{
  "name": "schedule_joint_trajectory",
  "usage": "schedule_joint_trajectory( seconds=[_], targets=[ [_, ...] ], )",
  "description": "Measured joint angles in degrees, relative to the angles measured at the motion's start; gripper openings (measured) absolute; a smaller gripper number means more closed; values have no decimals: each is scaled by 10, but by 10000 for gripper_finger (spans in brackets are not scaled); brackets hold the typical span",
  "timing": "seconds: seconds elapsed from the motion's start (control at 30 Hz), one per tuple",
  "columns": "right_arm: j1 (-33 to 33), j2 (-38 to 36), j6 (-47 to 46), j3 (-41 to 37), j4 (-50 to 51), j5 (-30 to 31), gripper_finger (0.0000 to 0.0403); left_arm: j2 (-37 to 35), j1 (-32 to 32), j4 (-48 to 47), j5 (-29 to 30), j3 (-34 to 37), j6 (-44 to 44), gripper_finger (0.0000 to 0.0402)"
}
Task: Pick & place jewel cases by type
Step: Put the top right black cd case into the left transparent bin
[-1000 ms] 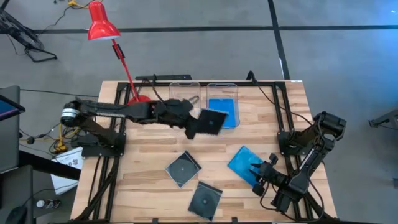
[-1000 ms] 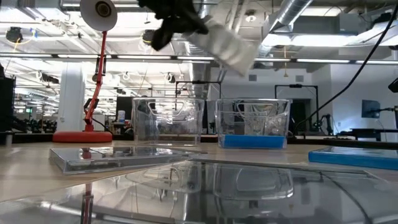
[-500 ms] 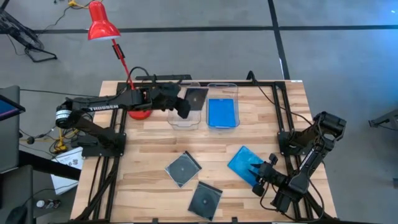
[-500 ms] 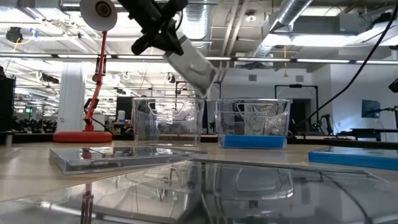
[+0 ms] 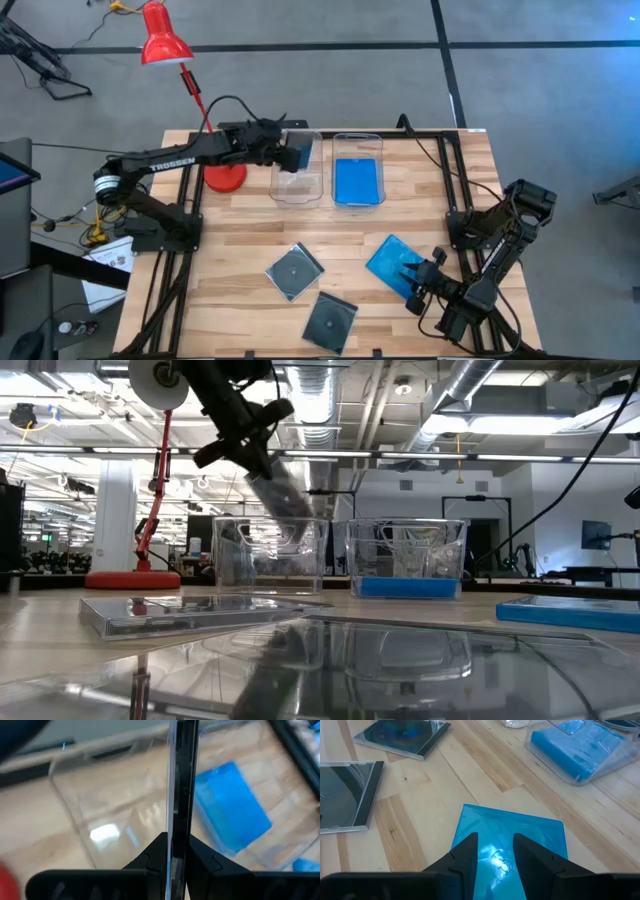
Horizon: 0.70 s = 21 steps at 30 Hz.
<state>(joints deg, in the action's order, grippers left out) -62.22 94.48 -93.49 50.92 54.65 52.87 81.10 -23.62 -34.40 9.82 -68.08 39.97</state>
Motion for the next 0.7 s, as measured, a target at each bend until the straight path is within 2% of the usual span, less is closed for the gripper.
schedule_joint_trajectory(
  seconds=[0.17, 0.43, 0.7],
  targets=[
    [1, 0, 0, 0, 0, 0, 118, 31, 0, -2, -24, 0, 37, 36],
    [1, 0, 0, 0, -1, 0, 118, 87, 0, 4, -64, 0, 50, 36],
    [1, 0, 0, 0, -1, 0, 118, 101, -1, 5, -66, 0, 80, 36]
  ],
)
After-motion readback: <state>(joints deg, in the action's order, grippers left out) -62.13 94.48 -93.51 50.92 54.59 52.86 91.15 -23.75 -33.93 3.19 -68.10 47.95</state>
